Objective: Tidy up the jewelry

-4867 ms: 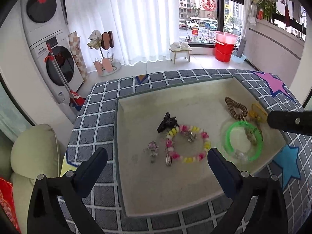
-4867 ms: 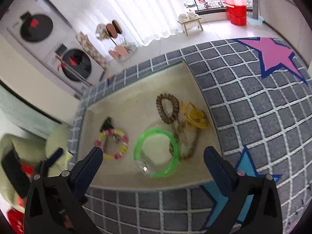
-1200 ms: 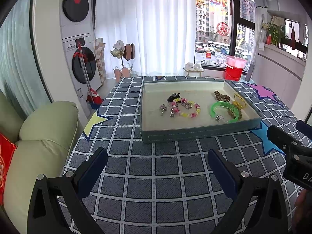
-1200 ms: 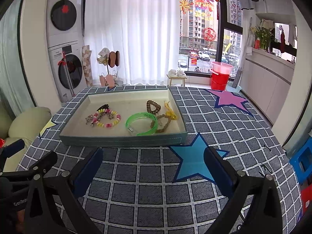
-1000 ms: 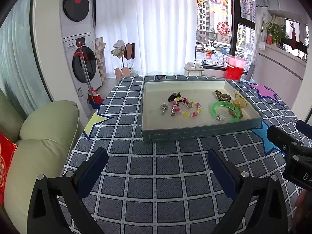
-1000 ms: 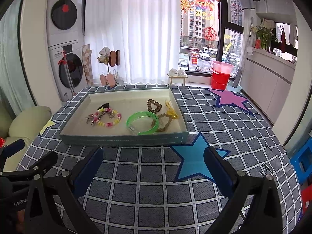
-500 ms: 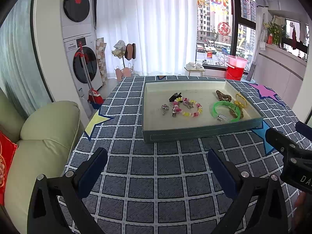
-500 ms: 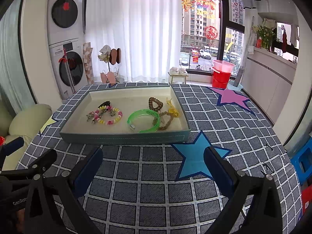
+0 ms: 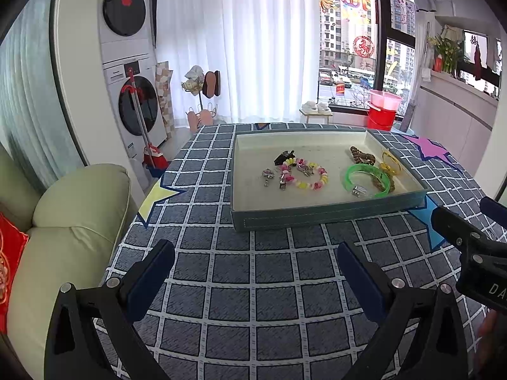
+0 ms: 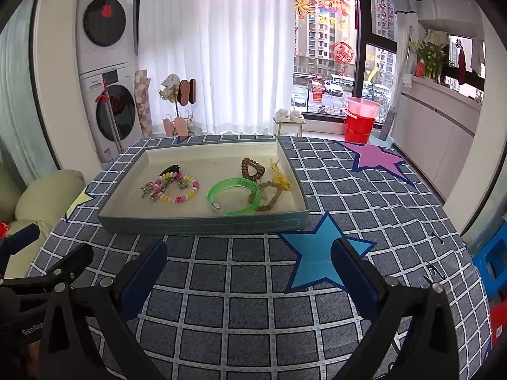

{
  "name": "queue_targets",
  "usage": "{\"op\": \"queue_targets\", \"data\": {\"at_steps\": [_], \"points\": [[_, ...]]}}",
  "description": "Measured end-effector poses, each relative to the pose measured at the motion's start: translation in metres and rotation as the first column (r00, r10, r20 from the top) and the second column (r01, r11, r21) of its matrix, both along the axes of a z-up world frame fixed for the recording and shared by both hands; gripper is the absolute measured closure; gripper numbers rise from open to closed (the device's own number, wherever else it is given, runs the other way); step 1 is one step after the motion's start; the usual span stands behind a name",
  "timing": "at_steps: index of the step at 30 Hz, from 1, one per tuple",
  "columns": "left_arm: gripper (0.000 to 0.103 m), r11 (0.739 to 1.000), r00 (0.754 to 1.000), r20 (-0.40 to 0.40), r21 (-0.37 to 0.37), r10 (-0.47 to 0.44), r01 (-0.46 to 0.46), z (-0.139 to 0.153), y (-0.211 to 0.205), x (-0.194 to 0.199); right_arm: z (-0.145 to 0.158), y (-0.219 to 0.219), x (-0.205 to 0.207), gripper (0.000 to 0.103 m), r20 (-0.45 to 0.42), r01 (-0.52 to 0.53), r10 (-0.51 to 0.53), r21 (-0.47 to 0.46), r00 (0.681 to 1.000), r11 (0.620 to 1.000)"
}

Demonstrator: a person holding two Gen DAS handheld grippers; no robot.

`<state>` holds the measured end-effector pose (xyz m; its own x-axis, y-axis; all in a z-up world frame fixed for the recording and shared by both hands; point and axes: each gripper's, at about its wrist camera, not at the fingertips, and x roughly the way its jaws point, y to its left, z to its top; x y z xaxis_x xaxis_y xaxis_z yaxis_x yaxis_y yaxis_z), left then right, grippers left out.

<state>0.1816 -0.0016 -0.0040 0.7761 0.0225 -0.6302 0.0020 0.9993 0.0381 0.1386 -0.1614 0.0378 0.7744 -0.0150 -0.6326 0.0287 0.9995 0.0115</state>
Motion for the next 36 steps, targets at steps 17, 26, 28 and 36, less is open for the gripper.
{"op": "queue_targets", "data": {"at_steps": [17,26,28,36], "points": [[0.0,1.0,1.0,0.0,0.002,-0.003,0.003,0.0007,-0.0005,-0.0018,0.0006,0.0009,-0.0002,0.0,-0.002,-0.002,0.002,0.003,1.0,1.0],[0.0,1.0,1.0,0.0,0.002,-0.002,0.002,0.0008,-0.0005,-0.0023,0.0005,0.0008,-0.0003,0.0,-0.001,-0.002,0.002,0.003,1.0,1.0],[0.0,1.0,1.0,0.0,0.001,-0.002,0.002,0.0007,-0.0004,-0.0024,0.0006,0.0008,-0.0004,0.0,-0.001,-0.001,0.001,0.003,1.0,1.0],[0.0,1.0,1.0,0.001,0.0,-0.003,0.003,0.0014,-0.0006,-0.0026,0.0005,0.0006,-0.0004,0.0,-0.001,-0.002,0.002,0.003,1.0,1.0]]}}
